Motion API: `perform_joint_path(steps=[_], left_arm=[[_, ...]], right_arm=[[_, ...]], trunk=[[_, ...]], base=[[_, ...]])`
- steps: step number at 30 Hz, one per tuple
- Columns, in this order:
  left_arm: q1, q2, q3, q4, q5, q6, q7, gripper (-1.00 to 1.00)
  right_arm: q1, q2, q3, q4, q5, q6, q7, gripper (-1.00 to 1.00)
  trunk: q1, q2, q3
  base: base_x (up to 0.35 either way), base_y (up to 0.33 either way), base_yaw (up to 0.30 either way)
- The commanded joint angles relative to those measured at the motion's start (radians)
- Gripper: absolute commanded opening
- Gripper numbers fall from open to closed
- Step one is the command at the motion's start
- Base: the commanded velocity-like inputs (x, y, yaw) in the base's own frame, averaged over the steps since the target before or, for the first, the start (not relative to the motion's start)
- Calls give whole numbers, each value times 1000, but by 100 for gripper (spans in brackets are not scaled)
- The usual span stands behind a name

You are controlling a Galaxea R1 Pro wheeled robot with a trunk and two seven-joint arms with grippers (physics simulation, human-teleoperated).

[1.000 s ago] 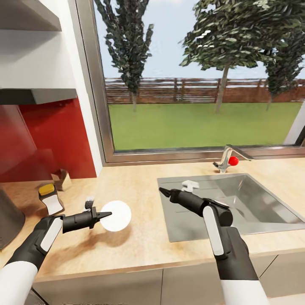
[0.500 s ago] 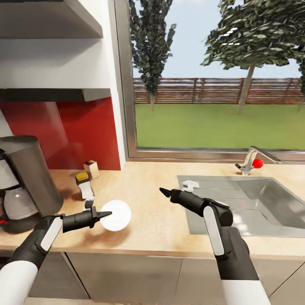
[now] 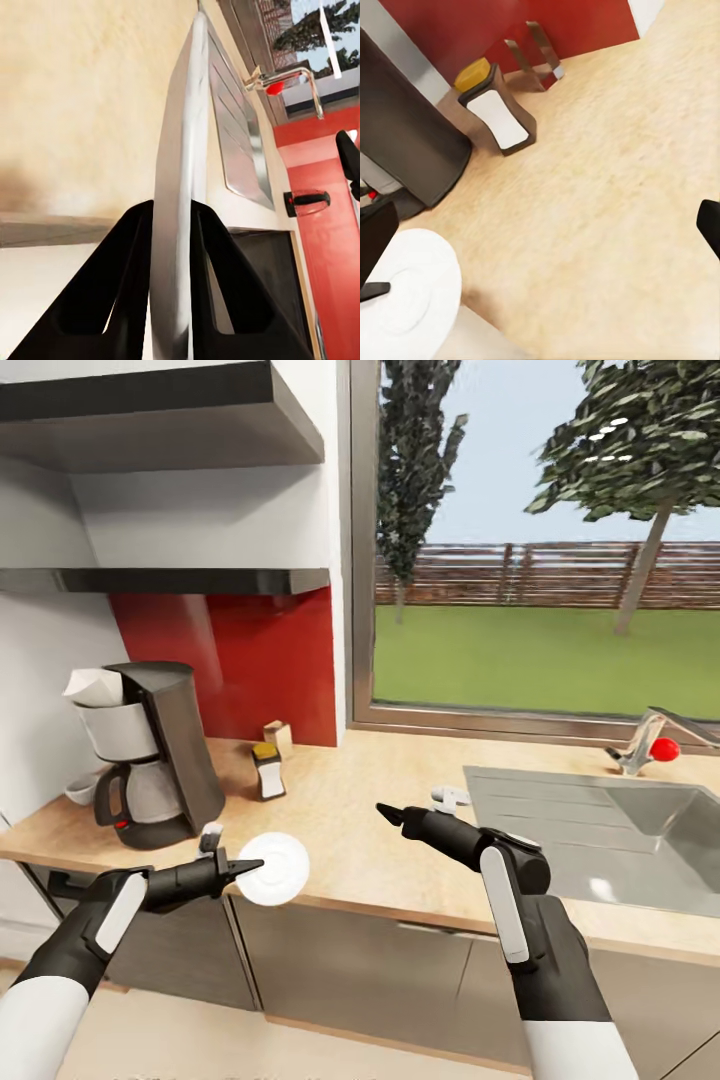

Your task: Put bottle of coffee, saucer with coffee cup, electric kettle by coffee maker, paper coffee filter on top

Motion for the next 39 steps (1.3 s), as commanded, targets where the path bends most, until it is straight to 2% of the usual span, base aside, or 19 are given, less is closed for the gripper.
perform_joint_path(steps=[1, 12, 25, 39], left_arm=[[-1, 0, 3, 0, -4, 1, -4, -100], [2, 12, 6, 2, -4, 0, -4, -100], [2, 13, 8, 1, -2, 0, -4, -100], [2, 13, 8, 1, -3, 0, -4, -100]], right_arm=[[-1, 1, -3, -1, 3, 6, 6, 100], [-1, 1, -6, -1, 3, 6, 6, 100], [-1, 1, -6, -1, 3, 5, 6, 100], [-1, 1, -8, -2, 3, 6, 44, 100]], trunk=[[0, -2, -2], [0, -2, -2], [0, -2, -2], [0, -2, -2]], base=[[-27, 2, 52], [-5, 0, 10], [0, 0, 3], [0, 0, 242]])
